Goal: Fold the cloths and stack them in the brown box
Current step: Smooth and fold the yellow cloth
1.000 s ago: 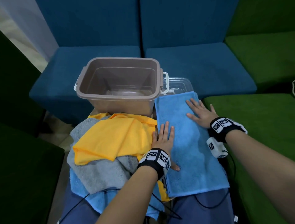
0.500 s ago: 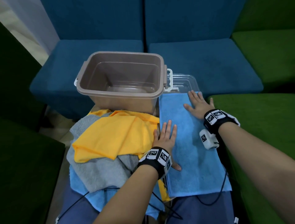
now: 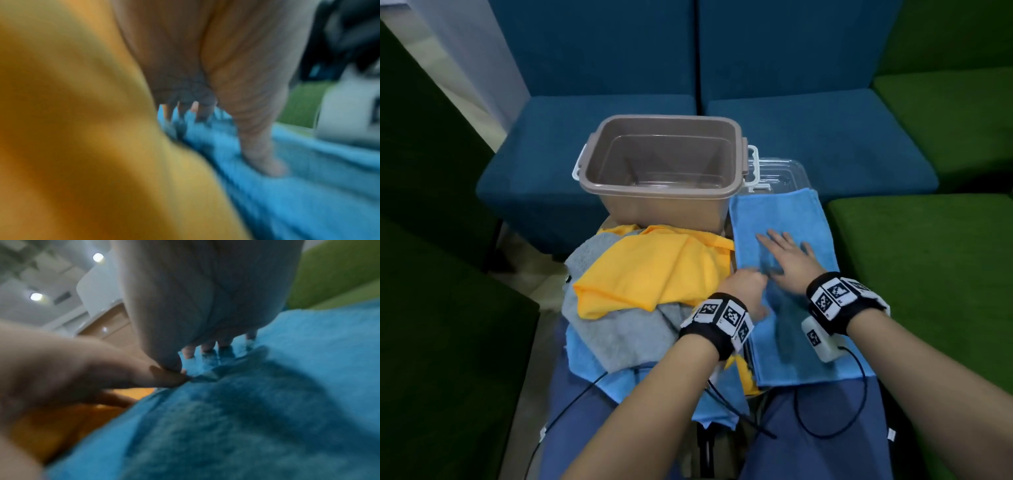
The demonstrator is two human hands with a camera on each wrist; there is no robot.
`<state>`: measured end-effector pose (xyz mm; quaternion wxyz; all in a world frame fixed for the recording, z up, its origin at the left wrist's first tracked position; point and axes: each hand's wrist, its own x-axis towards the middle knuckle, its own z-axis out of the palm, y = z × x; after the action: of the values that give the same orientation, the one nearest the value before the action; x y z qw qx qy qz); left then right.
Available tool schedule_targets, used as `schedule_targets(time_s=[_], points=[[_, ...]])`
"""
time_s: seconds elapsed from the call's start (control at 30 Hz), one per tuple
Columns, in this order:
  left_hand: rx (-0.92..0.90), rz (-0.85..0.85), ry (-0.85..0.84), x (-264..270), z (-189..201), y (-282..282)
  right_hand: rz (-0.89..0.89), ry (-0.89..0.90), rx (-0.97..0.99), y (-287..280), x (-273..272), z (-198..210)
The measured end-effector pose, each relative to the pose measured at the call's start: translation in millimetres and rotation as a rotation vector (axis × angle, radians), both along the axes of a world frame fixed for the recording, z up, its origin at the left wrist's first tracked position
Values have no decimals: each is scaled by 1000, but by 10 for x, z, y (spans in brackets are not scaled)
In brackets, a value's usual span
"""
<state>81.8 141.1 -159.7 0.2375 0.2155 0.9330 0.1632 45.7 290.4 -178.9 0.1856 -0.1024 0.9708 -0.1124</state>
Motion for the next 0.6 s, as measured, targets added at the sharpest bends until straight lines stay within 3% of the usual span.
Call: schedule_targets(time_s=[0.07, 0.17, 0.27, 0.37, 0.5, 0.6], points=[[148, 105, 45, 16, 230, -212, 4, 34, -34, -97, -8, 119], [256, 300, 199, -3, 550, -682, 33, 200, -264, -373, 17, 336], [125, 433, 252, 3, 756, -1139, 156, 318, -488, -781, 68, 510], [-7, 530, 239, 49, 790, -1509, 306, 352, -538, -1172, 72, 584], [-164, 713, 130, 181, 717, -1827, 347, 241, -586, -1537, 67, 643], [-111, 775, 12, 263, 665, -1959, 322, 180, -581, -1674, 95, 687]])
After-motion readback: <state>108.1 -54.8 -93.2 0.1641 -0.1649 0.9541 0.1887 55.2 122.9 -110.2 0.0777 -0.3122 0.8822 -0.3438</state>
